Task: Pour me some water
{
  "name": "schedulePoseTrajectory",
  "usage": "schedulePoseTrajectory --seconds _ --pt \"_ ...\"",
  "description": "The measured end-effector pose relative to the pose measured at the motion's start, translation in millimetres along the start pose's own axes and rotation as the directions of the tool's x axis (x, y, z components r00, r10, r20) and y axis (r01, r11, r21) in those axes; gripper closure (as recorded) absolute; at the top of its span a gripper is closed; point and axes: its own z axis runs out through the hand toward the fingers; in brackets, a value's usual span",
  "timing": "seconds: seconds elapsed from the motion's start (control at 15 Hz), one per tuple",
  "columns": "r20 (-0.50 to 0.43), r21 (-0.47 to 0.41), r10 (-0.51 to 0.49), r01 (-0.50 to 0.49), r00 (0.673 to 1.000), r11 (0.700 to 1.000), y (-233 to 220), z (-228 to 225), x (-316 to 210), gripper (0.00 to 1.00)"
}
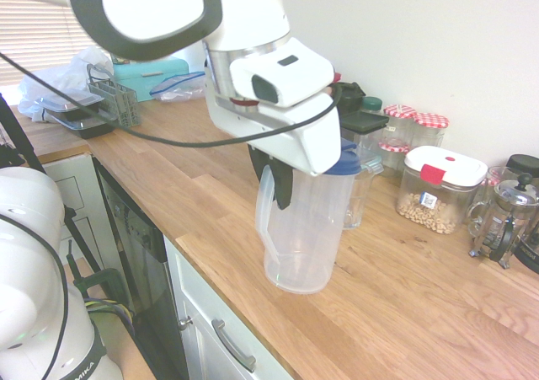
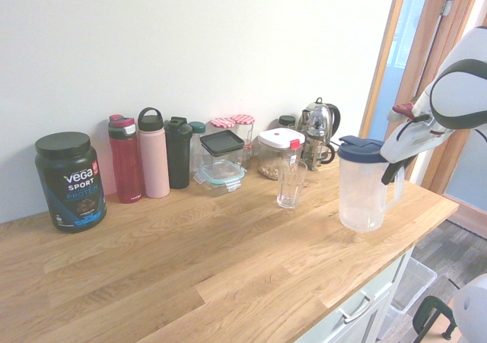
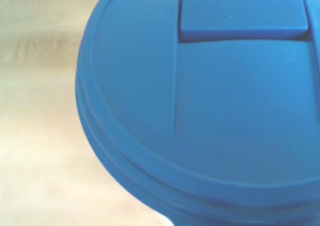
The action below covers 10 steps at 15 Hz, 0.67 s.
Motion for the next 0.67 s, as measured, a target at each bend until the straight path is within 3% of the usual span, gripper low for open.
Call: schedulePoseTrajectory --seconds 0.13,0.27,0.67 --pt "-0.069 0.031 0.054 -0.052 0.996 0.998 -12 -10 3 1.00" --pt "-0.081 0.033 0.066 -0.064 0.994 0.997 -29 -15 -8 1.00" --pt "-0.017 0.088 -0.054 0.055 0.998 0.995 -100 -50 -114 1.00"
